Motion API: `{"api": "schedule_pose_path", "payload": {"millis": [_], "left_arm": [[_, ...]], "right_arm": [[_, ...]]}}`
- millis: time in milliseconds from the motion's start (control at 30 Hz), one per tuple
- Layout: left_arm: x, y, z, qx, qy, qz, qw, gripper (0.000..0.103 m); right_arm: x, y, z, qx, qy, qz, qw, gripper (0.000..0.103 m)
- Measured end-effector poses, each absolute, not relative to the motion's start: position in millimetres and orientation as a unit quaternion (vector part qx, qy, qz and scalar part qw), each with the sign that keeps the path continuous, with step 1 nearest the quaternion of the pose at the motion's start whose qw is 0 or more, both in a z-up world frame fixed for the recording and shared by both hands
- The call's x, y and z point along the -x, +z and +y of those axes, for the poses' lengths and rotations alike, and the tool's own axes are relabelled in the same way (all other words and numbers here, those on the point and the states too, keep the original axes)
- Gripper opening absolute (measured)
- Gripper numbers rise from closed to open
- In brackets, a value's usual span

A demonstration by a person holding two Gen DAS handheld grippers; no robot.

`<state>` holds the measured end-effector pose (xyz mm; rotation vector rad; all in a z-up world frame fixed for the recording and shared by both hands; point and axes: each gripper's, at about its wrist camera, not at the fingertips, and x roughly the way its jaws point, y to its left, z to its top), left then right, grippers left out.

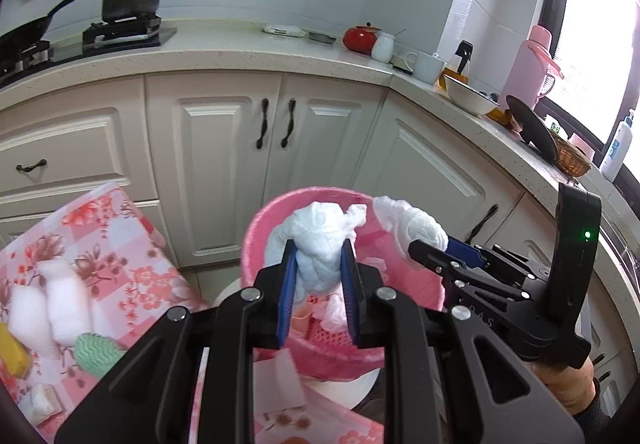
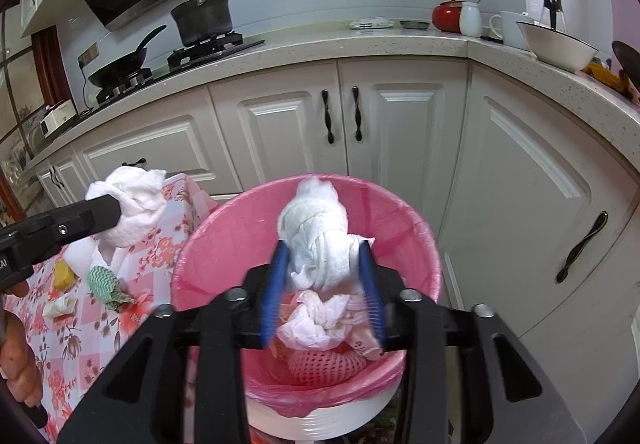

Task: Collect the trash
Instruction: 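Carry both tissue bundles over the wastebasket and open both tools, then move both tools back over the table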

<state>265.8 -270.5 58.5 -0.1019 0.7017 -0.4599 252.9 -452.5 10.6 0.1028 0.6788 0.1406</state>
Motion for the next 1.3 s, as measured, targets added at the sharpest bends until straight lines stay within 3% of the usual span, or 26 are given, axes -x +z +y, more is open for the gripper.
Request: {"api": "schedule_pose_path", "payload": {"millis": [67,133,300,467,767,1300], "left_arm": [[-270,56,-277,0.052,-0.232,0.342,0.909,0.025],[-275,54,-282,0.056,-0.236,0.347,0.906,0.035],[-279,51,-279,0.062,-0.232,0.35,0.905,0.043],[-274,52,-260,0.075,-0.217,0.345,0.91,0.045],[-246,56,-217,0.069,-0.174,0.329,0.925,0.051],[-175,57,-111,0.089,-0.086,0.314,0.941,0.057]], "right_arm": [[-252,10,-457,-0.054,0.064,0.33,0.94,0.055],[-252,9,-460,-0.054,0.062,0.332,0.94,0.055],[-248,8,-467,-0.058,0.055,0.333,0.94,0.055],[-245,7,-467,-0.067,0.056,0.334,0.939,0.055],[-231,19,-451,-0.062,0.062,0.321,0.943,0.069],[-205,29,-418,-0.062,0.089,0.317,0.942,0.08]]}}
